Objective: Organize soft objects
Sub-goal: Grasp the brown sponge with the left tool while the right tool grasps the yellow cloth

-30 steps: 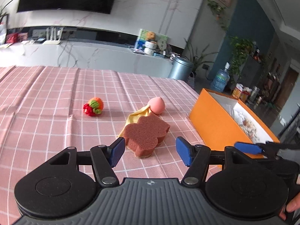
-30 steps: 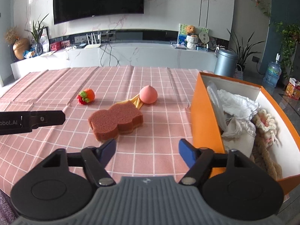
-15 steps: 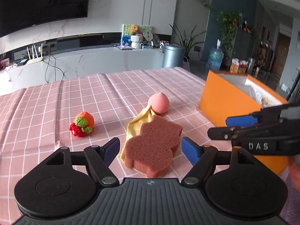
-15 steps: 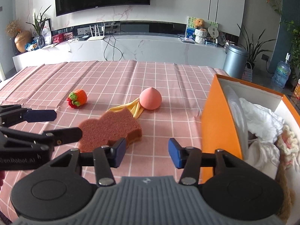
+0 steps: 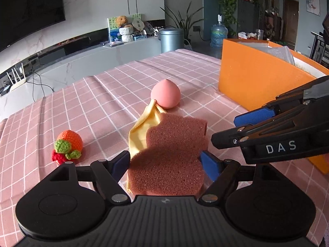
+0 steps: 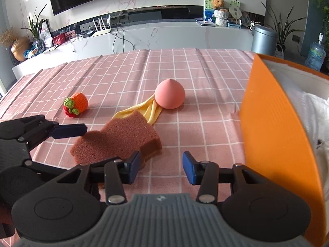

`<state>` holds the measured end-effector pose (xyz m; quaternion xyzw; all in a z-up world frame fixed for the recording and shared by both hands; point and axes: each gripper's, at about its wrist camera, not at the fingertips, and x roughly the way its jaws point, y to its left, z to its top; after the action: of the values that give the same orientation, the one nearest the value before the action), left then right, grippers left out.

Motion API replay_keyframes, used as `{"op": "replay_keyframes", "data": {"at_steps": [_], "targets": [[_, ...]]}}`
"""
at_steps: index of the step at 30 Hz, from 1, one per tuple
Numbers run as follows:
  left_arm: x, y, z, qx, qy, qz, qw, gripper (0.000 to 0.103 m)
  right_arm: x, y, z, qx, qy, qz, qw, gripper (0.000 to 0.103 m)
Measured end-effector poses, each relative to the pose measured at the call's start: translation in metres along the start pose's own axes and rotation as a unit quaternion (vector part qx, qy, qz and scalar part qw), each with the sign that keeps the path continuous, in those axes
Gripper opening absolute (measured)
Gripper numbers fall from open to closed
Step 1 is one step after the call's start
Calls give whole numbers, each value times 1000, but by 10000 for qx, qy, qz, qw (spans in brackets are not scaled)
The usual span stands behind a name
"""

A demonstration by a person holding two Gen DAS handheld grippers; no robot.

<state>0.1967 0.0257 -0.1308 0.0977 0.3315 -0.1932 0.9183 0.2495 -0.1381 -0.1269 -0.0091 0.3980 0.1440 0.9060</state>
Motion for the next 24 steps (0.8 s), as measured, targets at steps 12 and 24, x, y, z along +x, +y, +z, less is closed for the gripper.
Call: {"op": "replay_keyframes", "data": {"at_steps": [12, 24], "targets": [[-7, 9, -5, -645, -238, -94, 9976, 82, -1, 0, -1, 26, -98, -77, 9999, 44], [-54, 61, -14, -1940, -298, 1078, 9746, 82, 19, 29, 13, -253, -284, 66, 9993, 81]]}}
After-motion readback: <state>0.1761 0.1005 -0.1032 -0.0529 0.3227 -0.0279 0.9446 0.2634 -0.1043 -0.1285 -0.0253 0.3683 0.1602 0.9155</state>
